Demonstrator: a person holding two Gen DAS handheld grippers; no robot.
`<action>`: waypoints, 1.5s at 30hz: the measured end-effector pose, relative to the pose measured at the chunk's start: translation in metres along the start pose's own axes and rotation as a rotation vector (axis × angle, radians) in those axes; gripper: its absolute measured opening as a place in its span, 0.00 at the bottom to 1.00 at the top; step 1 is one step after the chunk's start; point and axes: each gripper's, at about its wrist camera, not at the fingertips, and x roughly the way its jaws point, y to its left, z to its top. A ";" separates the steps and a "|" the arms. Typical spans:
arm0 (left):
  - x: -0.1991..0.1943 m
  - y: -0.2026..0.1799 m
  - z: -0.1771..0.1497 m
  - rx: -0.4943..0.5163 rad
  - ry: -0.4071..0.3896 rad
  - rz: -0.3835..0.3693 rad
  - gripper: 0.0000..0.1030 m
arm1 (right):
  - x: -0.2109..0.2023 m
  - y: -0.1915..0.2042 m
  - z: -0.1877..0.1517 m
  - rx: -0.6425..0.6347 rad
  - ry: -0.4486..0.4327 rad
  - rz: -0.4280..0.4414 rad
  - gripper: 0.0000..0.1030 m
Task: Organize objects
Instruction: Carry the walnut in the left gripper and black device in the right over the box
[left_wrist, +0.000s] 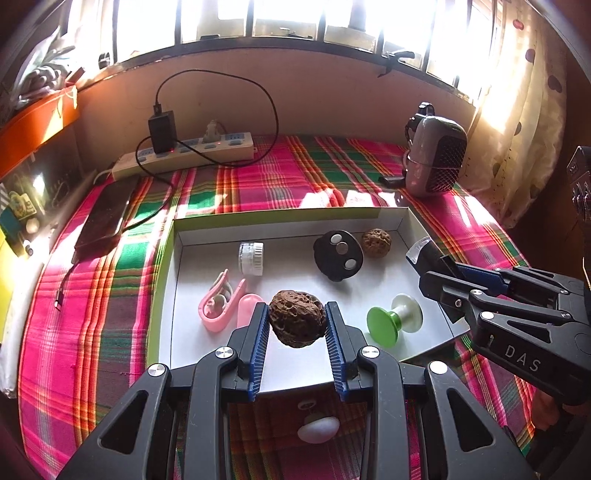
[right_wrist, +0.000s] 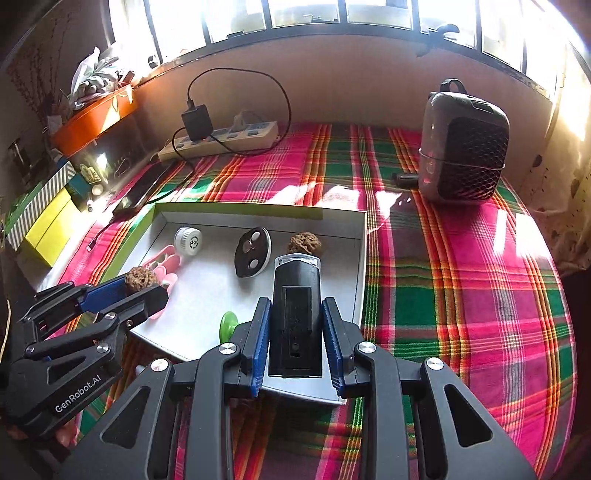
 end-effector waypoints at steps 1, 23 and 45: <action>0.002 0.000 0.001 0.000 0.004 0.000 0.27 | 0.002 -0.001 0.001 0.002 0.004 -0.002 0.28; 0.031 -0.005 0.008 0.019 0.041 -0.001 0.27 | 0.036 -0.006 0.012 -0.010 0.073 0.007 0.28; 0.043 -0.008 0.007 0.029 0.071 0.006 0.27 | 0.048 0.000 0.017 -0.046 0.101 0.014 0.28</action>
